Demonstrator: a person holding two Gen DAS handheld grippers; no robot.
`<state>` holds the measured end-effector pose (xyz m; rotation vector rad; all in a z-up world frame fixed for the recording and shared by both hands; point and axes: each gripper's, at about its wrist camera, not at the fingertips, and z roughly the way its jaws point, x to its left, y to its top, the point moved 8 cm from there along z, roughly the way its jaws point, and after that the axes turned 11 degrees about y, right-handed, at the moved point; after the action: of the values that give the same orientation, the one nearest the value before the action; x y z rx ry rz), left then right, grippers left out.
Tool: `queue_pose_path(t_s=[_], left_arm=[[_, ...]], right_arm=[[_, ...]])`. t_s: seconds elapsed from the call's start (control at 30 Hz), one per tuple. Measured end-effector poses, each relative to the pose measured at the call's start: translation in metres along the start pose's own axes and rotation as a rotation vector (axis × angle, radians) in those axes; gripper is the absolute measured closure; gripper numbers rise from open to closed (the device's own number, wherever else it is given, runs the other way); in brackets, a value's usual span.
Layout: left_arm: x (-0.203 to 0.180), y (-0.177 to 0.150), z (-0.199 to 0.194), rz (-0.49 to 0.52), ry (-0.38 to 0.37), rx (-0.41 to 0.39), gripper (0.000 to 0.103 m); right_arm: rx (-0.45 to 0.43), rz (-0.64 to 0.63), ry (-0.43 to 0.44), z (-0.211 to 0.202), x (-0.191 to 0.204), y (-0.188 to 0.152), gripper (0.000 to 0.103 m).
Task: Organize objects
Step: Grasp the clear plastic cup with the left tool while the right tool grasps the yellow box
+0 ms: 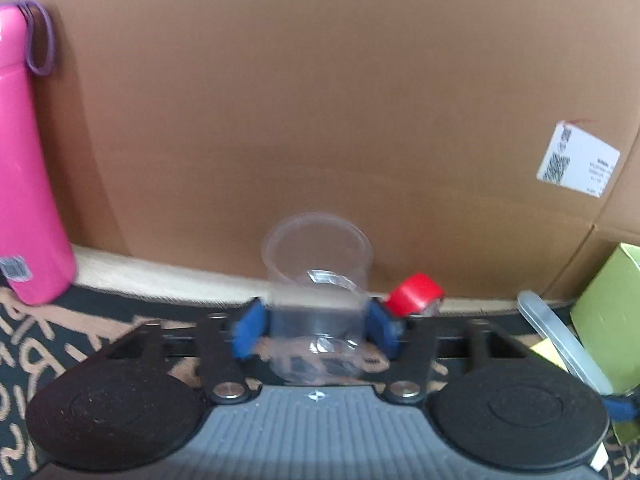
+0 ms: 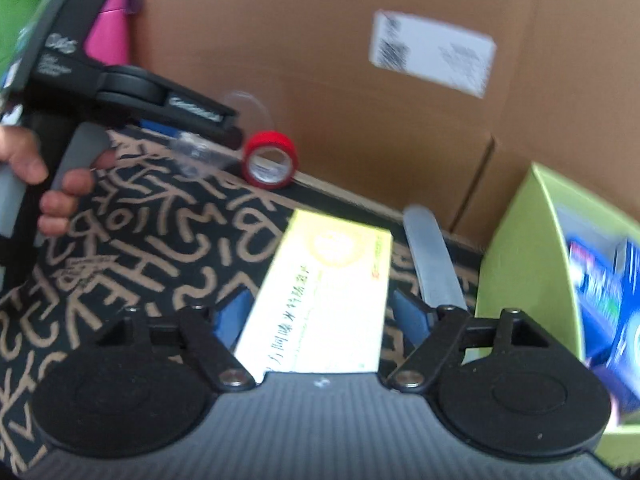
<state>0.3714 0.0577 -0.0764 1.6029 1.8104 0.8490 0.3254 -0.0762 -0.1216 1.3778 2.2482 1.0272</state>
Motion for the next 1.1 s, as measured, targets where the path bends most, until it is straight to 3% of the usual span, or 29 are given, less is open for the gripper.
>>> queue_pose_path(t_s=[0.1, 0.43, 0.63, 0.67, 0.73, 0.8, 1.1], left_arm=[[0.003, -0.009, -0.009, -0.004, -0.007, -0.007, 0.053], [0.008, -0.088, -0.104, -0.031, -0.046, 0.048, 0.052], [0.008, -0.124, -0.139, -0.092, -0.056, 0.079, 0.052], [0.008, -0.126, -0.142, -0.091, -0.048, 0.077, 0.05], [0.005, -0.125, -0.147, -0.084, -0.038, 0.059, 0.034], [0.007, -0.117, -0.14, -0.083, -0.002, 0.039, 0.027], [0.01, -0.088, -0.105, -0.063, 0.097, 0.04, 0.027]], right_arm=[[-0.043, 0.041, 0.016, -0.007, 0.0, -0.006, 0.033], [-0.066, 0.011, 0.073, -0.055, 0.032, -0.055, 0.034], [-0.074, -0.01, 0.089, -0.089, 0.057, -0.088, 0.034], [-0.074, -0.014, 0.091, -0.092, 0.06, -0.092, 0.034], [-0.078, -0.018, 0.085, -0.099, 0.063, -0.098, 0.033], [-0.087, -0.006, 0.085, -0.103, 0.063, -0.102, 0.033], [-0.097, 0.014, 0.081, -0.104, 0.061, -0.105, 0.023]])
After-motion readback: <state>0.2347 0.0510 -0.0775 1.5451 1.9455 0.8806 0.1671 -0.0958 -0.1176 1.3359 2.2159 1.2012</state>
